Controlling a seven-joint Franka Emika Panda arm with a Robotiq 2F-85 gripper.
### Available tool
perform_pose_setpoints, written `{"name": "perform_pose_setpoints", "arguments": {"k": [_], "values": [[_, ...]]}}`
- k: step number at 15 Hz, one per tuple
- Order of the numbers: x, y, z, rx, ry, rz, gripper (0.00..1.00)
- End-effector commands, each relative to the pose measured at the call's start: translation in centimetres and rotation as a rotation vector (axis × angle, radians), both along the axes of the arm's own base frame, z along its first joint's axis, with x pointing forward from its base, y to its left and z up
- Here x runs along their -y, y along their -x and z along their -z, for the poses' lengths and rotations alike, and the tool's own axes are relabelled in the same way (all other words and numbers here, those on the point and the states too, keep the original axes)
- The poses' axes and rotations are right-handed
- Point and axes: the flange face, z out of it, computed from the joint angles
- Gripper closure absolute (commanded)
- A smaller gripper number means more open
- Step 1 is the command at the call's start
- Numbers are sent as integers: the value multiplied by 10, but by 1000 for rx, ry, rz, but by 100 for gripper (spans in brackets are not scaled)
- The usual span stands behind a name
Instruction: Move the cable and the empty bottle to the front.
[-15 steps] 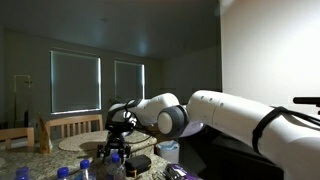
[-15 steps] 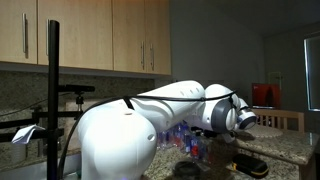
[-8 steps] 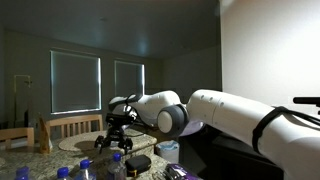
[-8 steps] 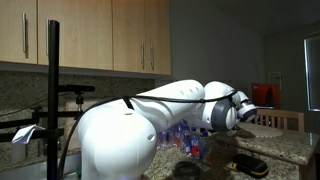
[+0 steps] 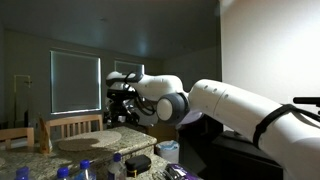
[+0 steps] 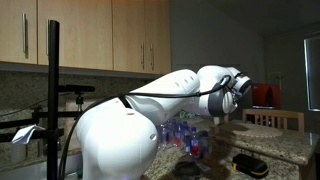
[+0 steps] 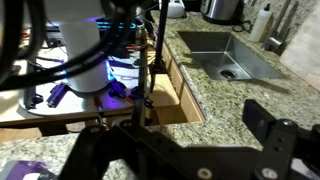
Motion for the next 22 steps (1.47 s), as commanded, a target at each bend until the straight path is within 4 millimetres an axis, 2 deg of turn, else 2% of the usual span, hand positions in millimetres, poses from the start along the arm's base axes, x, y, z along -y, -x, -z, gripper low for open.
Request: {"name": "perform_pose_setpoints", "arguments": {"k": [1, 4, 5, 6, 12, 14, 15, 17, 20, 21, 22], "values": [[-10, 31, -80, 63, 114, -136, 0], [-22, 62, -139, 134, 204, -242, 0], [-41, 68, -151, 167, 232, -276, 0], [-47, 75, -165, 203, 266, -300, 0], [-98, 118, -233, 406, 517, -473, 0], [-111, 128, -249, 453, 605, -538, 0], [-81, 124, -258, 482, 507, -353, 0], [-80, 129, -273, 528, 487, -323, 0], [-36, 122, -293, 587, 425, -208, 0], [-60, 122, -277, 544, 458, -288, 0], [-42, 120, -285, 560, 438, -252, 0]]}}
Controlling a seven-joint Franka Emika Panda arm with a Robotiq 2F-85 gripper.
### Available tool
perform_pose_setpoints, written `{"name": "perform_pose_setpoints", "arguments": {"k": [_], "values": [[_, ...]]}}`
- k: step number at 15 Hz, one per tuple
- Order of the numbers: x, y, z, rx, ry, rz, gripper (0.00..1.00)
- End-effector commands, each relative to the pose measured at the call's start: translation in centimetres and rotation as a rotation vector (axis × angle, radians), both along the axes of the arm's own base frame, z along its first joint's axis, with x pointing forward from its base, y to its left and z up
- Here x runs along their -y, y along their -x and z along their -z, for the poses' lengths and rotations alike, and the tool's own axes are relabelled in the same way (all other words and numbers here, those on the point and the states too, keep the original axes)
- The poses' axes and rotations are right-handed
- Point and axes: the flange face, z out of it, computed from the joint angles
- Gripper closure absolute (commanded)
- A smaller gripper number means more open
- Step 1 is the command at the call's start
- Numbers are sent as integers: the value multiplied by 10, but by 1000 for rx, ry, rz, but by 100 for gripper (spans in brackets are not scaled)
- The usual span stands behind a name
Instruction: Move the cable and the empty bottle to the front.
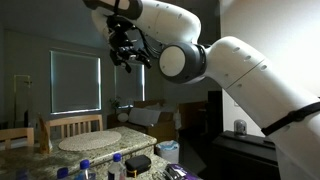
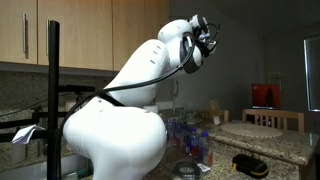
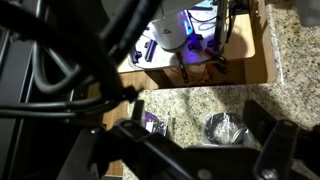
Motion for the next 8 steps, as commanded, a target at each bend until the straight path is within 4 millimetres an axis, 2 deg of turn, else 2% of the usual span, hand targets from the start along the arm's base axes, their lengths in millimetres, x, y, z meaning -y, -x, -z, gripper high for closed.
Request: {"name": "perform_pose_setpoints", "arguments": {"k": [1, 3, 8], "values": [[12, -1, -5, 8, -14, 15, 0], [17, 0, -8, 13, -22, 22, 0], [7, 1, -7, 13, -21, 5, 0]]}}
